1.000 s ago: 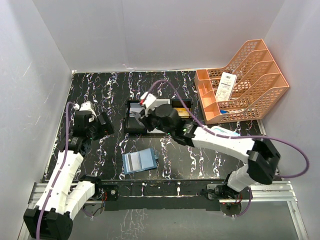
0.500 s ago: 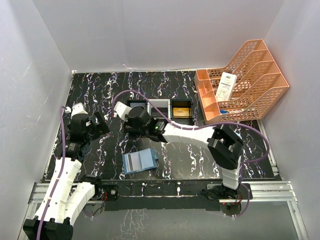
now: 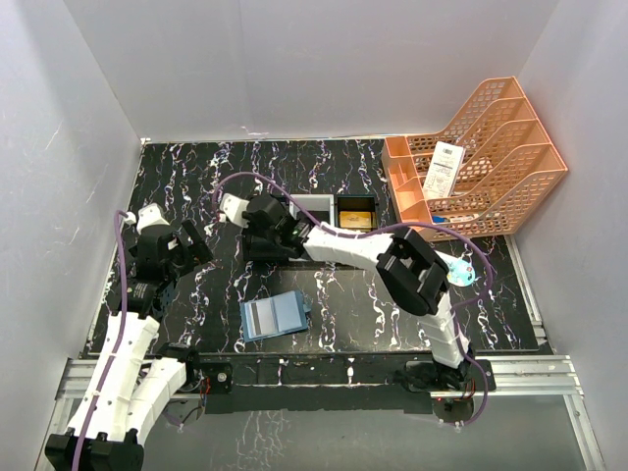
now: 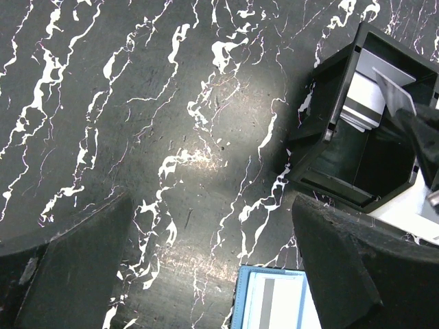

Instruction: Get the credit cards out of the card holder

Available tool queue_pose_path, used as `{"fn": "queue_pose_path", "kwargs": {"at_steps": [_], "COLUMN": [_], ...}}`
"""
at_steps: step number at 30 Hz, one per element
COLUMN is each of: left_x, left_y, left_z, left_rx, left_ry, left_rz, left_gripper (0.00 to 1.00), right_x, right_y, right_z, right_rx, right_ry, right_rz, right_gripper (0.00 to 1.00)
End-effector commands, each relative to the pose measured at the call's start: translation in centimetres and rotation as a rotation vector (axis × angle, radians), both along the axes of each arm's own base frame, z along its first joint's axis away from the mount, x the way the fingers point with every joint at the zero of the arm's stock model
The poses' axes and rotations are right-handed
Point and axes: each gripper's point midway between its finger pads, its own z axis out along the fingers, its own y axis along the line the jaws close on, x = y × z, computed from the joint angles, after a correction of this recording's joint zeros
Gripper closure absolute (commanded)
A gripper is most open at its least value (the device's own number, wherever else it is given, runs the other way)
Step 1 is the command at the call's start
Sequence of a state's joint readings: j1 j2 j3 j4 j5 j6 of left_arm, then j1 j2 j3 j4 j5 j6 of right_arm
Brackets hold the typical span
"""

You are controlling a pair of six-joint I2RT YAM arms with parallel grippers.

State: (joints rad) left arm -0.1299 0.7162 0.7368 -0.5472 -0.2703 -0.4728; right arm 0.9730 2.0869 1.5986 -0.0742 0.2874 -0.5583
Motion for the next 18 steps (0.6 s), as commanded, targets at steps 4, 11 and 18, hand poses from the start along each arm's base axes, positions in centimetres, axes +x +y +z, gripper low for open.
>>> {"fn": "queue_pose_path", "kwargs": {"at_steps": [4,11,18], "left_x": [-0.2,-0.1,-0.1], "left_y": [0.5,0.2,0.1], "left_z": [0.6,0.8,0.8], "left_rx": [0.009,0.002,0.002], "left_ry": [-0.016,-0.028,-0.032], "left_rz": [0.023,0.006,0.001], "left_gripper": [0.01,0.01,0.01], "right_x": [4.3,5.5,6.1], "right_y": [0.8,0.8,0.2], "right_z": [2.5,1.4,-0.3], "right_rx": [0.040,-0.029,-0.135], "right_ry": [-0.078,-0.067,-0.080], "right_rz": [0.075,0.142,0.143], "right_gripper": [1.00,1.00,1.00]}}
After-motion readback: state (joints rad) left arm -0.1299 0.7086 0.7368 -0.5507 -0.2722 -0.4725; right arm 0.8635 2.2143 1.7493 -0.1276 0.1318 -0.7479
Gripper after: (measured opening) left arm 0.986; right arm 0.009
